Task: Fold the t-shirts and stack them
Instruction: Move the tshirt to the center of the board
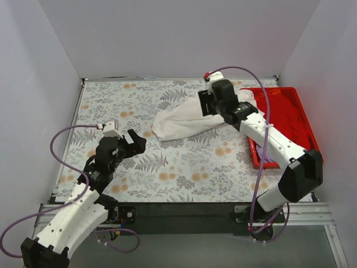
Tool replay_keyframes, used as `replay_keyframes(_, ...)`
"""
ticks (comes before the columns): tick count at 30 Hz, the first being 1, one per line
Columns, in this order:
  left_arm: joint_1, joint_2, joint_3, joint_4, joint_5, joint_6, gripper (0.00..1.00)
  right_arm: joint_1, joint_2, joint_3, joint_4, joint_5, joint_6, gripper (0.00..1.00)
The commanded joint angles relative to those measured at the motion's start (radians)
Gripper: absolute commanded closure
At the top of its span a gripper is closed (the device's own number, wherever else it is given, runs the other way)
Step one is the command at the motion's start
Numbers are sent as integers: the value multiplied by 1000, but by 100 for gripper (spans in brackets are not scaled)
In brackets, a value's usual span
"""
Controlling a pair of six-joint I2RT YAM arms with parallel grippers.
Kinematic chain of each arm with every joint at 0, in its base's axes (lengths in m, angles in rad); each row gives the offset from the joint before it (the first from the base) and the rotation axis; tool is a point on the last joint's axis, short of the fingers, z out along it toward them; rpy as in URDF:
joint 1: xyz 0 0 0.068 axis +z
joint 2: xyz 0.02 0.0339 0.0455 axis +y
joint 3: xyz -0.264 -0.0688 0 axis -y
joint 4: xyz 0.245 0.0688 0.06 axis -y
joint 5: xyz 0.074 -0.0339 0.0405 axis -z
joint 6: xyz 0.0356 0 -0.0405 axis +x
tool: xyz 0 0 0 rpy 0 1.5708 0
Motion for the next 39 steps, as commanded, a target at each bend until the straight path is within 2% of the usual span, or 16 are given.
replay_keyframes(1,-2,94,64,-3,-8,-14,6,-152,-36,-116,140,-199,25,30)
replay_keyframes(7,-2,125,49,3,-21,-7,6,-223,118,-128,188,-319,-4,29)
replay_keyframes(12,-2,100,8,4,-54,-16,6,-223,287,-104,222,-437,5,27)
replay_keyframes(18,-2,108,12,15,-74,-17,6,-182,409,-96,228,-458,21,30)
replay_keyframes(20,-3,108,12,15,-79,-17,7,-139,439,-96,231,-463,35,37)
replay_keyframes(21,-2,108,14,15,-80,-16,7,-123,448,-94,229,-478,45,49)
replay_keyframes(23,-2,105,15,15,-87,-14,7,-67,470,-96,231,-495,91,65)
replay_keyframes(24,-2,100,17,15,-90,-14,7,-19,476,-97,231,-513,113,85)
replay_keyframes(25,-2,99,17,15,-94,-14,7,7,479,-99,229,-526,130,93)
replay_keyframes(27,-3,85,15,12,-100,-14,7,88,473,-119,231,-576,186,98)
replay_keyframes(32,-3,65,12,-2,-110,-23,7,228,369,-143,197,-618,237,96)
replay_keyframes(35,-2,80,24,-13,-114,-26,7,248,271,-143,147,-609,234,70)
replay_keyframes(36,-2,91,30,-16,-114,-28,7,240,239,-148,134,-540,222,56)
replay_keyframes(39,-3,143,69,-25,-123,-31,7,167,118,-182,96,-448,173,40)
